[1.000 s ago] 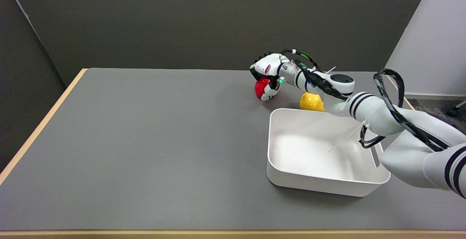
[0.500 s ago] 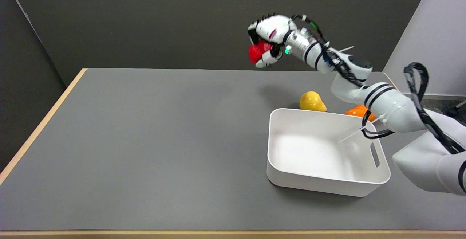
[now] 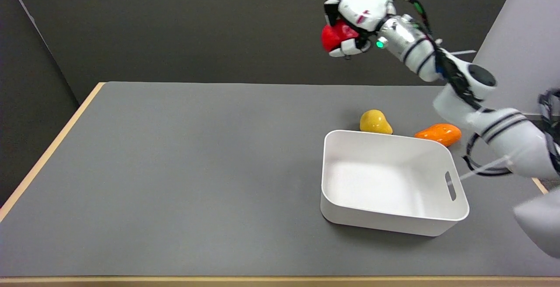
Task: Pick up tomato.
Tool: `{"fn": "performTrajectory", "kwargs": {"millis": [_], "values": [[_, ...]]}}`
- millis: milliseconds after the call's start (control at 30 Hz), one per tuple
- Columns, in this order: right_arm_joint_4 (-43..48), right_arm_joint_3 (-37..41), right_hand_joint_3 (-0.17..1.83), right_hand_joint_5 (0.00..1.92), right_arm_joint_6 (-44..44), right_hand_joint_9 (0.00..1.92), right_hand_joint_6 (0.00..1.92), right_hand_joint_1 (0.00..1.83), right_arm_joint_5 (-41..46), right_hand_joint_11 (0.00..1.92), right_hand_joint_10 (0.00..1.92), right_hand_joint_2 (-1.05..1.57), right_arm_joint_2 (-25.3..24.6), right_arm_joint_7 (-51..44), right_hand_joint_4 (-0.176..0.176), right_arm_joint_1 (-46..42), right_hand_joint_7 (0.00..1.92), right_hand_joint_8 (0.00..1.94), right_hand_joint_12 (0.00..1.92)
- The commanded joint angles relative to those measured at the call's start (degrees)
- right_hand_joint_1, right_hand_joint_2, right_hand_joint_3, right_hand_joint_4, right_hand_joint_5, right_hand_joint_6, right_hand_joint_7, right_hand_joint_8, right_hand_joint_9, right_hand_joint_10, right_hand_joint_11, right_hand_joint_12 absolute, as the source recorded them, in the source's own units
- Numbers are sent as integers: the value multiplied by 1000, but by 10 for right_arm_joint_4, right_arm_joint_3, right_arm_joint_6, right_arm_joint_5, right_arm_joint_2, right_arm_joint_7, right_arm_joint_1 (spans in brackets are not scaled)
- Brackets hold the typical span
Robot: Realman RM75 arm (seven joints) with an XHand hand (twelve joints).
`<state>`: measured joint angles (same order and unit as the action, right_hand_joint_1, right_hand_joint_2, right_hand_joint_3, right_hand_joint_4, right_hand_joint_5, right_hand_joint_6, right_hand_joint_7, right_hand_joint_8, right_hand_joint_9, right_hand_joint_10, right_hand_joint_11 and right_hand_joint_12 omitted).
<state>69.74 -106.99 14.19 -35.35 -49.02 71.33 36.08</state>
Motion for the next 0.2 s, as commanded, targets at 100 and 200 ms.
{"fn": "performTrajectory", "kwargs": {"millis": [100,200], "values": [[338,431,367,606,15,807,1682,1347,193,835,1352,1044,81,3,-176,-516,844,1236,1699],[337,456,376,610,83,809,1679,1347,278,842,1352,1038,88,3,-176,-561,847,1235,1700]]}}
